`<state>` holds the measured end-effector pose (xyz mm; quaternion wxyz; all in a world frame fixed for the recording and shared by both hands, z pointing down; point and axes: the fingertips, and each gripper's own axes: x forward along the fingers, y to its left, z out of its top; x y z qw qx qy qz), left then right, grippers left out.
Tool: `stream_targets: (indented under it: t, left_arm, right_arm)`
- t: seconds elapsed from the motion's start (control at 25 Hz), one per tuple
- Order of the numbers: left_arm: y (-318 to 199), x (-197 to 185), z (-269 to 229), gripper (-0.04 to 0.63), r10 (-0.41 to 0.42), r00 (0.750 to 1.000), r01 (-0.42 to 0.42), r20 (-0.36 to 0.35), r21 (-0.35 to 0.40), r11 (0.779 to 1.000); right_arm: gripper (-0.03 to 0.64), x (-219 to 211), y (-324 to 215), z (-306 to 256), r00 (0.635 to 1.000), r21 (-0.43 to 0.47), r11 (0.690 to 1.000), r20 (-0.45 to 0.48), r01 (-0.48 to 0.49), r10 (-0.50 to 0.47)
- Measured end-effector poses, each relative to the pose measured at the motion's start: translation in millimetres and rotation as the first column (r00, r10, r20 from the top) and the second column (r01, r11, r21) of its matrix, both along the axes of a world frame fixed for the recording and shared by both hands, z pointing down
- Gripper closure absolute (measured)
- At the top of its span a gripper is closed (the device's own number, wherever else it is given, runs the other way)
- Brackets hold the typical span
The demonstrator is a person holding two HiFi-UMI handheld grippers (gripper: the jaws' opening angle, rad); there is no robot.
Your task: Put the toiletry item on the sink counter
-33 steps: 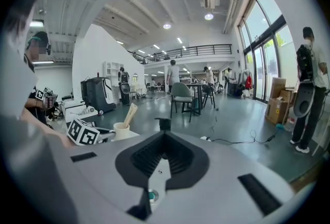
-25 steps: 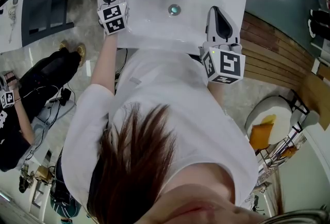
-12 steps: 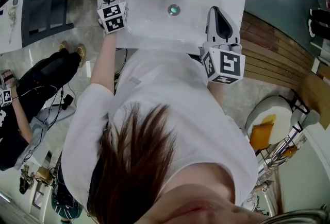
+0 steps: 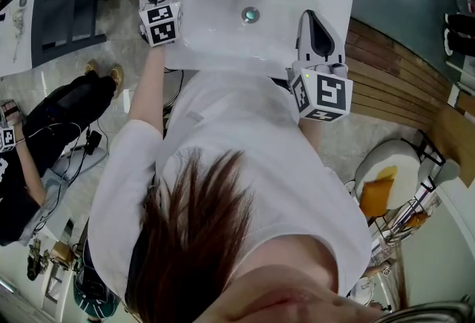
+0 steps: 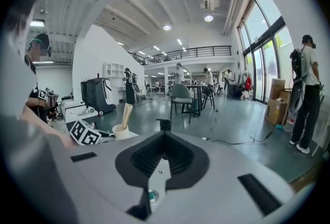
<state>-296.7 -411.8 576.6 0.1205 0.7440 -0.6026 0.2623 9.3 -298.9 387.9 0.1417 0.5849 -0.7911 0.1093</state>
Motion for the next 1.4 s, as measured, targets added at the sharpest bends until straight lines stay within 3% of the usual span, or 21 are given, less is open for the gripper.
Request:
stream_targets:
  t: [0.48,0.68,1.04,1.4]
  left_arm:
    - [1,-5,6,0.534,0.016,0.999,-0.015,0.039,-0.032,0.999]
    - [6,-9,10,0.468,0.024,0.999,-0.023,0.022,-0.076,0.997]
    - [18,-7,-23,0.463,0.030,1.000,-0.030,-0.006,-0.017,0.999]
    - [34,4,-77,0.468,0.053,0.998,-0.049,-0.044,0.088,0.995]
  right_arm:
    - [0.612,3,9,-5,1.000,0.017,1.000,-0.006,-0.016,0.016]
    - [0.612,5,12,-6,1.000,0.020,1.000,-0.008,-0.021,0.021]
    - [0.612,6,16,-6,1.000,0.027,1.000,-0.001,-0.016,0.016]
    - [0.612,14,24,-9,1.000,0.038,0.999,0.009,-0.008,0.007]
